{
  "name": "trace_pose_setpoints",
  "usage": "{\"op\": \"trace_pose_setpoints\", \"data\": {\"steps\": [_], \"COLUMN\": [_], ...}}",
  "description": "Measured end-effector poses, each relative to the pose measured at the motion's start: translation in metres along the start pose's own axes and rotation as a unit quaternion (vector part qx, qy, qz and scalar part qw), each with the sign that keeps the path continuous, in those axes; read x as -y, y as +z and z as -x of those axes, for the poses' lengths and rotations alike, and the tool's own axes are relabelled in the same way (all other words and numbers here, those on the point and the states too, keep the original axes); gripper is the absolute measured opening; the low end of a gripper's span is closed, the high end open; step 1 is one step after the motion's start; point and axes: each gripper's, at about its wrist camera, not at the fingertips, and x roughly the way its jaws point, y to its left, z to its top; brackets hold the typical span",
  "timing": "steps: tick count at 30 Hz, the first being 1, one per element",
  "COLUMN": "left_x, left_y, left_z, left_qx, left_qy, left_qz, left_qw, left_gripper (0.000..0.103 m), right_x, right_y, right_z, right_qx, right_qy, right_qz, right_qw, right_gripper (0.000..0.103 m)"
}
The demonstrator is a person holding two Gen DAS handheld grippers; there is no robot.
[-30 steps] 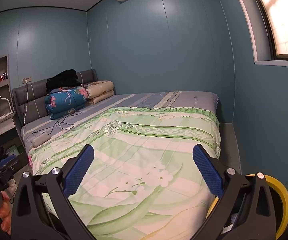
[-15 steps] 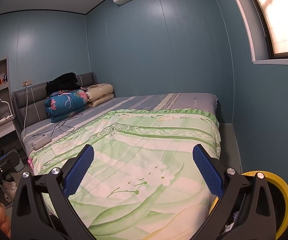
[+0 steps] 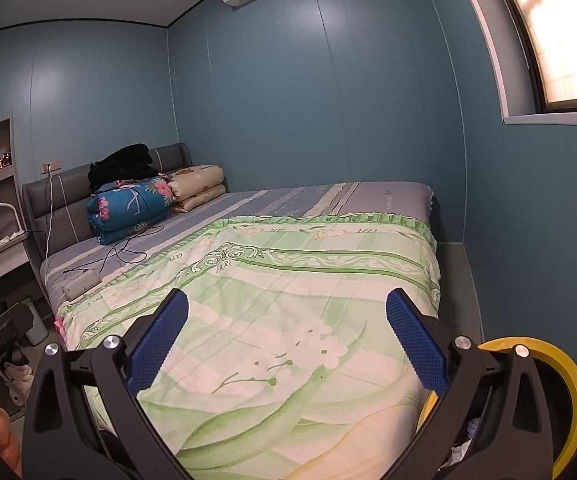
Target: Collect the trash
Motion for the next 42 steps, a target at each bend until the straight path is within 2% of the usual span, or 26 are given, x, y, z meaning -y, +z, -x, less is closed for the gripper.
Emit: {"op": "trace_pose_setpoints", "data": {"steps": [42], "left_x": [0.004], "left_y": [-0.002], "left_z": [-0.006], "left_qx": [-0.003], "left_qy": [-0.006], "left_qz": [-0.005], "left_qw": [1.0000], "left_gripper": [0.095], "right_x": [0.010], "right_y": [-0.003], "right_z": [-0.004], "right_qx": [-0.013], "right_qy": [-0.006], "right_qz": [-0.018], "right_qw": [1.000], "right_gripper": [0.095]}}
